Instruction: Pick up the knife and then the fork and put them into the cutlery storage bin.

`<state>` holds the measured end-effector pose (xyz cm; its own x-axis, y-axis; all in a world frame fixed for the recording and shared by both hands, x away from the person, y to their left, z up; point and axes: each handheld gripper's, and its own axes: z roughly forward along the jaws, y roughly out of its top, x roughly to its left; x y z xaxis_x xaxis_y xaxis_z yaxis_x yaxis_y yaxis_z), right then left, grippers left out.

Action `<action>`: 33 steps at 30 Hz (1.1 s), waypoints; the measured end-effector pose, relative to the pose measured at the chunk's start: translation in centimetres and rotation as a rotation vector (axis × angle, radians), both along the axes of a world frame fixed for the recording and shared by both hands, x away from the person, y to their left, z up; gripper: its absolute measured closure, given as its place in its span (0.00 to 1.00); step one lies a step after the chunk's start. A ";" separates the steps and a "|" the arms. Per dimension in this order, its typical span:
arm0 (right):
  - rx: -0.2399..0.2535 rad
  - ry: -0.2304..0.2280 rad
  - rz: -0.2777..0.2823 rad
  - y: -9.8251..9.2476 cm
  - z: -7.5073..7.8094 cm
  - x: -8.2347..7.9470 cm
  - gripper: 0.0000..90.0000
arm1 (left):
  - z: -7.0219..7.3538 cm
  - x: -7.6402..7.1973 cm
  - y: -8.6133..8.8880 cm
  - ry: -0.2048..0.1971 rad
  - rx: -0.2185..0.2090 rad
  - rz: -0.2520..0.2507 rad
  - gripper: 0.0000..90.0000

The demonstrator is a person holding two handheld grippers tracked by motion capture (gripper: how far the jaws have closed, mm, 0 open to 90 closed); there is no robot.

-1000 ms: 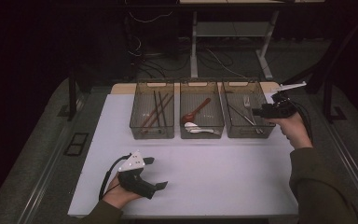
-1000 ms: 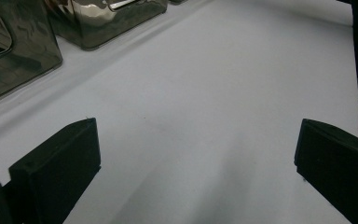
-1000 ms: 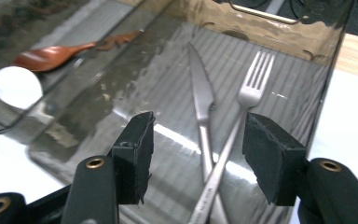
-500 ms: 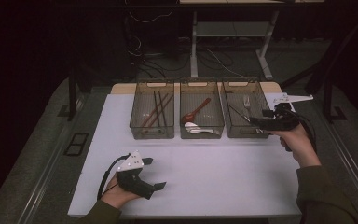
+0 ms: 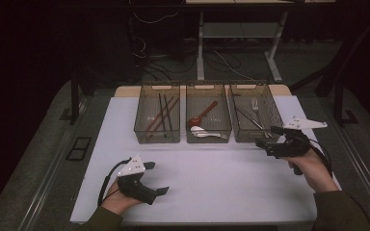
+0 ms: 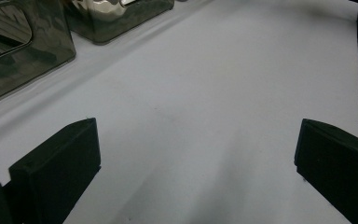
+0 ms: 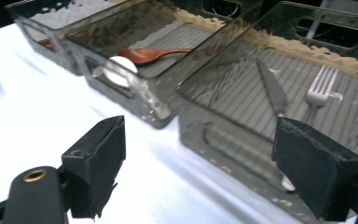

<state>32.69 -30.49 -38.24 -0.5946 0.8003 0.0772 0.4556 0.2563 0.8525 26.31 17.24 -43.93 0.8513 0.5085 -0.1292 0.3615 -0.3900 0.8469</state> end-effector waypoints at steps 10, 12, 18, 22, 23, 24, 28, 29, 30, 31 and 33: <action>0.010 -0.024 0.057 0.6 -2.6 -3.8 0.15 | 0.1 -0.1 0.0 -0.006 -0.003 -0.002 0.00; 0.026 -0.030 0.060 0.5 -3.0 -4.4 0.15 | 0.1 -0.1 -0.1 -0.005 -0.005 0.000 0.00; 0.065 -0.020 0.066 0.1 -4.3 -5.9 0.16 | 0.2 -0.1 -0.2 -0.010 -0.006 0.002 0.00; 0.076 -0.013 0.059 0.0 -5.2 -6.7 0.16 | 0.1 0.0 -0.2 -0.012 -0.006 0.000 0.00; 0.072 -0.010 0.062 0.0 -5.3 -6.9 0.15 | 0.1 0.0 -0.2 -0.010 -0.004 -0.001 0.00; 0.065 -0.006 0.064 0.0 -5.5 -7.1 0.15 | 0.1 0.0 -0.2 -0.010 -0.004 -0.002 0.00; 0.057 -0.008 0.061 0.1 -6.0 -7.4 0.15 | 0.2 0.0 -0.2 -0.009 -0.009 -0.001 0.00; 0.054 -0.005 0.067 0.0 -6.1 -7.4 0.15 | 0.1 0.0 -0.2 -0.009 -0.008 -0.001 0.00; 0.047 -0.001 0.067 0.0 -6.3 -7.4 0.15 | 0.1 0.1 -0.2 -0.010 -0.007 -0.003 0.00; 0.046 0.006 0.068 0.0 -6.4 -7.4 0.15 | 0.1 0.1 -0.2 -0.009 -0.007 -0.005 0.00; 0.041 0.014 0.066 -0.1 -6.6 -7.3 0.16 | 0.1 0.1 -0.3 -0.010 -0.006 -0.006 0.00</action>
